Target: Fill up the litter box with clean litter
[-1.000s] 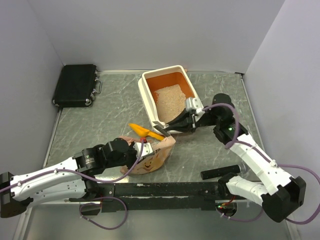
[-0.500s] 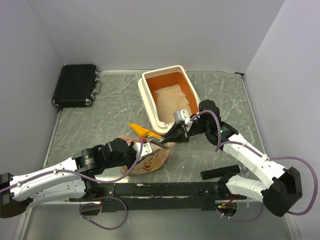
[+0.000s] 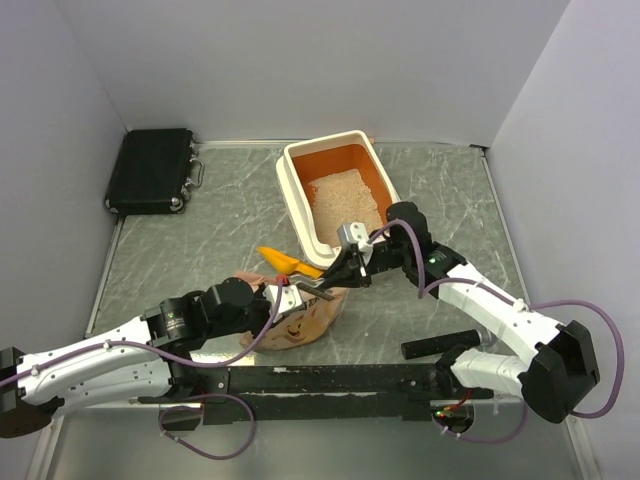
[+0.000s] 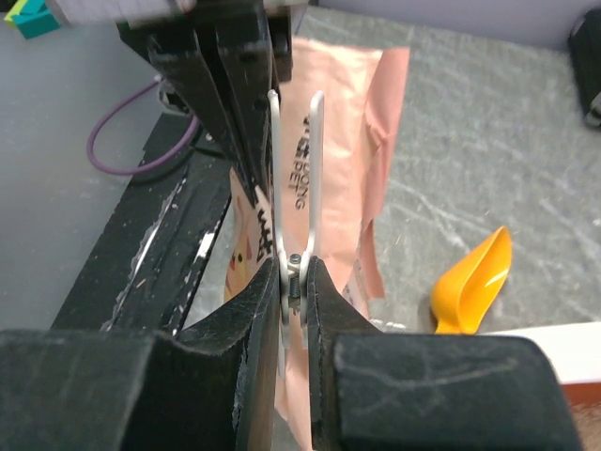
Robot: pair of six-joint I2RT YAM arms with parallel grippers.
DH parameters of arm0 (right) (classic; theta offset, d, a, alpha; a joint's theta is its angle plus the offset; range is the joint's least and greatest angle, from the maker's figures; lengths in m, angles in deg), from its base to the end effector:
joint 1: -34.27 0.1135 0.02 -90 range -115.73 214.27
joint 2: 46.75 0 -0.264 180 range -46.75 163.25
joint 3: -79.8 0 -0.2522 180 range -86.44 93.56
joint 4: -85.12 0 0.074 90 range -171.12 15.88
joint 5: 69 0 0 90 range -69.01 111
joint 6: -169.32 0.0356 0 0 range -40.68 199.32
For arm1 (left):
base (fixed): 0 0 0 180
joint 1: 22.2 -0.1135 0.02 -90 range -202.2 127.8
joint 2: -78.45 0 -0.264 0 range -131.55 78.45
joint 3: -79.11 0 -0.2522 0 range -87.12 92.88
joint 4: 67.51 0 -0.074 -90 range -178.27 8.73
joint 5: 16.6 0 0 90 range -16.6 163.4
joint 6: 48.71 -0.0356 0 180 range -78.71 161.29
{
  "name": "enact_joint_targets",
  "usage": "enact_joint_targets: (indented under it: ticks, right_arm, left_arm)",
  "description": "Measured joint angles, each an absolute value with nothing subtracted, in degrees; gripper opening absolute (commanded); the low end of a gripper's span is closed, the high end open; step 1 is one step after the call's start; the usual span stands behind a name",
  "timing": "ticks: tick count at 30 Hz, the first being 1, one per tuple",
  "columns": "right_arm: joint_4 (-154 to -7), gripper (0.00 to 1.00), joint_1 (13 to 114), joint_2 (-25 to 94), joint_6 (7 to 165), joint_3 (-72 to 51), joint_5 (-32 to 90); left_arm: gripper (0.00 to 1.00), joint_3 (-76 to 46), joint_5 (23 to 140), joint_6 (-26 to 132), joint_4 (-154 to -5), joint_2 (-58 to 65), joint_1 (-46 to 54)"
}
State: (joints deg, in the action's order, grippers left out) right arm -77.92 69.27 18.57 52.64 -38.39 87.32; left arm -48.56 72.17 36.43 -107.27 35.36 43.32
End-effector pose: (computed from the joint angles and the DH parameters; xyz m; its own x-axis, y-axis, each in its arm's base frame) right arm 0.1814 0.1668 0.3071 0.1630 -0.1060 -0.9809 -0.9624 -0.2358 -0.1345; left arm 0.0714 -0.1549 0.2787 -0.1332 0.4970 -0.8574 0.9168 0.3904 0.0838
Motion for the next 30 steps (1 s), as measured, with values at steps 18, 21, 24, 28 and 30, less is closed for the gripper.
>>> enact_joint_targets:
  ticks: [18, 21, 24, 28, 30]
  right_arm:
    - [-53.8, 0.00, 75.5, 20.1, 38.5, -30.2, 73.8]
    - [-50.2, 0.00, 77.2, 21.2, 36.9, -27.8, 70.9]
    - [-46.8, 0.00, 79.0, 22.8, 35.5, -25.5, 68.1]
    - [-43.6, 0.00, 81.2, 24.6, 34.0, -23.4, 64.4]
    - [-42.2, 0.00, 82.0, 24.9, 33.3, -23.4, 62.3]
  left_arm:
    - [0.01, -48.6, 70.5, 37.5, -107.2, 35.2, 43.7]
    - [0.01, -48.6, 70.5, 37.6, -107.2, 35.2, 43.7]
    - [0.01, -48.6, 70.5, 37.7, -107.2, 35.2, 43.7]
    - [0.01, -48.6, 70.5, 37.7, -107.2, 35.2, 43.7]
    - [0.01, -48.6, 70.5, 37.7, -107.2, 35.2, 43.7]
